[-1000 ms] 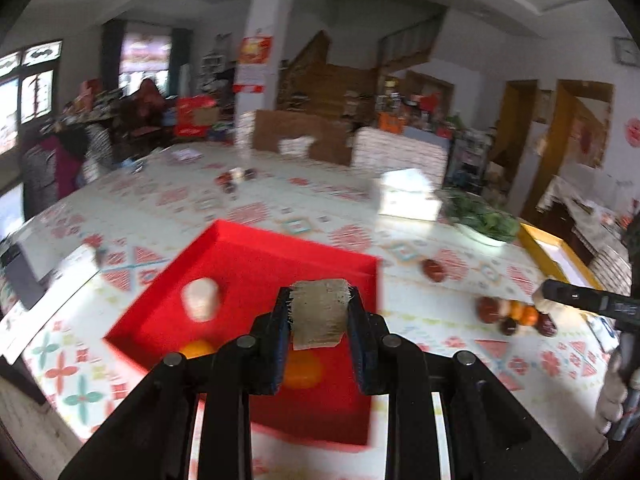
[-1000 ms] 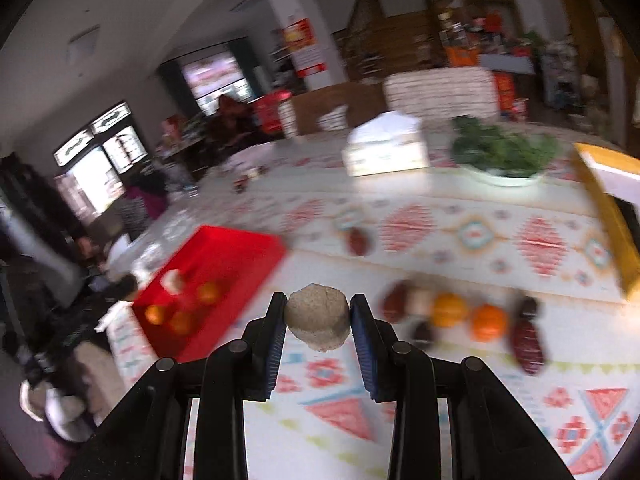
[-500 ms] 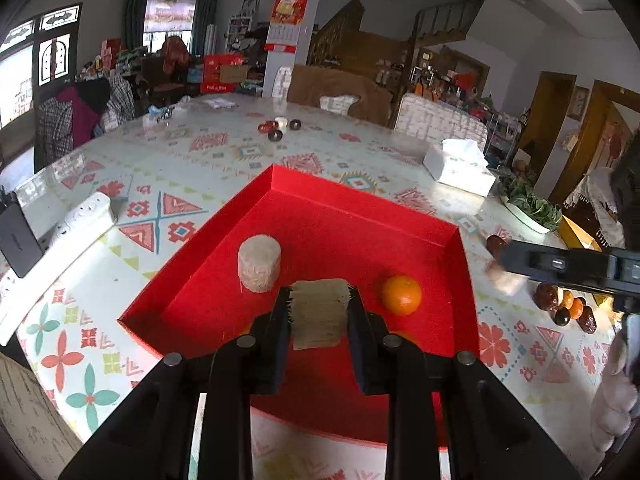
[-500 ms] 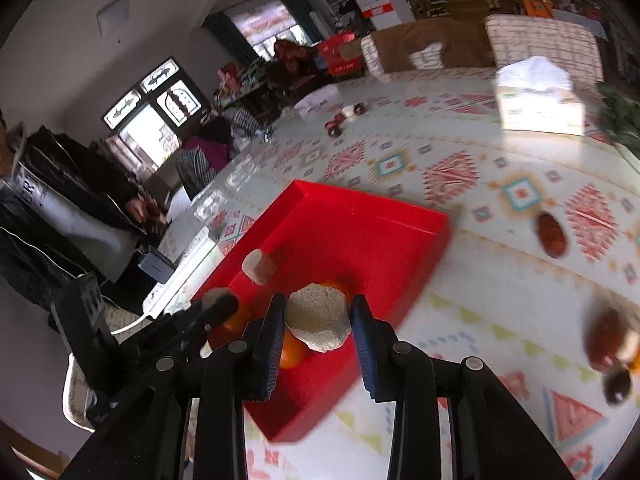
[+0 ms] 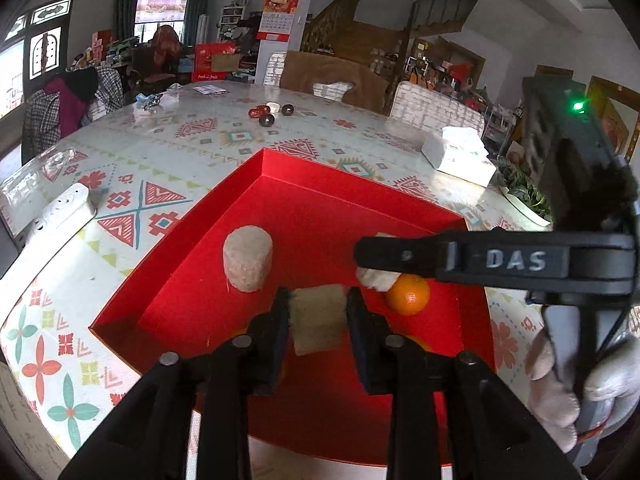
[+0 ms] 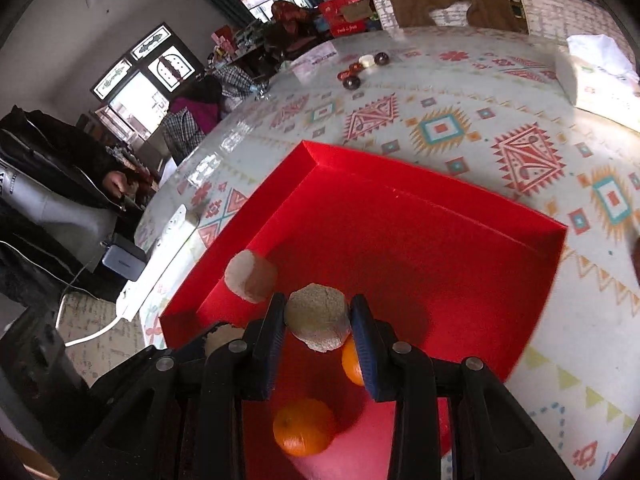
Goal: Organize fruits
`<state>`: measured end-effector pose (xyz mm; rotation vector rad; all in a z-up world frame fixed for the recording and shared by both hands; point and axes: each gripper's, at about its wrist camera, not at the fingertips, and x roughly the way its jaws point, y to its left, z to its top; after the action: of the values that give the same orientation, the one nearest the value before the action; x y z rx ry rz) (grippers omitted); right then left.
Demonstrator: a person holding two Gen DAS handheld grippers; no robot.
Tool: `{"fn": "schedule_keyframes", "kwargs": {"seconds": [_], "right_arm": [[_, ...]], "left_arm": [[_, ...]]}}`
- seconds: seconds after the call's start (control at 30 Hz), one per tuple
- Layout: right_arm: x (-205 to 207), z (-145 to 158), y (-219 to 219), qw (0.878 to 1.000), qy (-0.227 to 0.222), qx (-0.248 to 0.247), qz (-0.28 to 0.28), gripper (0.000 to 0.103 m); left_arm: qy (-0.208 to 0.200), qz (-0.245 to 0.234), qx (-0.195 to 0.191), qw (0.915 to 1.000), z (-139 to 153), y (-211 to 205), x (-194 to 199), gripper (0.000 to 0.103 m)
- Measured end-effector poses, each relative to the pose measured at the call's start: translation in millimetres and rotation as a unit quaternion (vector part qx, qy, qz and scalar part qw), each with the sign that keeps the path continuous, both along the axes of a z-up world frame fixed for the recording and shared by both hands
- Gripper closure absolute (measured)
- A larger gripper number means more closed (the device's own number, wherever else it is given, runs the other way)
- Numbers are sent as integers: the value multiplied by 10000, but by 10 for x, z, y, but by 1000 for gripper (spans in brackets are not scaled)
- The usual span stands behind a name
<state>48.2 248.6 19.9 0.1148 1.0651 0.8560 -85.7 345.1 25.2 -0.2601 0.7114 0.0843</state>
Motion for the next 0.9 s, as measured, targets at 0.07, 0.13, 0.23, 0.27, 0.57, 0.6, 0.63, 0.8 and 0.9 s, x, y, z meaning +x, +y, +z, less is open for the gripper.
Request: {"fn": "schedule_keyframes", "kwargs": {"seconds": [0.07, 0.13, 0.23, 0.27, 0.57, 0.6, 0.63, 0.8, 0.9], "right_arm": [[11, -24, 29, 10000, 7, -13, 6, 67], [27, -28, 33, 10000, 34, 17, -9, 67], [36, -43, 50, 10000, 65, 8, -11, 67], [34, -40, 46, 10000, 53, 6, -19, 67], [-28, 117, -80, 9996, -99, 222, -110, 62], [-47, 158, -110, 9995, -146, 247, -120, 62], [-66, 188, -126, 9994, -188, 260, -128, 61], [-231, 395, -378, 9978, -515, 361, -186, 56], [-406, 498, -617, 9958, -791, 340, -296, 50]], "left_arm": [[-61, 7, 5, 10000, 21, 3, -24, 53], [-132, 0, 34, 9999, 55, -9, -57, 48], [-188, -10, 83, 9998, 97, -37, -92, 45], [-202, -9, 99, 9997, 110, -50, -108, 43], [-302, 73, 109, 9995, 249, -139, -298, 29], [-304, 90, 117, 9994, 264, -151, -315, 28], [-314, 111, 124, 9994, 281, -161, -331, 27], [-586, 309, 262, 9975, 457, -280, -495, 19], [-1123, 593, 491, 9907, 646, -388, -705, 10]]}}
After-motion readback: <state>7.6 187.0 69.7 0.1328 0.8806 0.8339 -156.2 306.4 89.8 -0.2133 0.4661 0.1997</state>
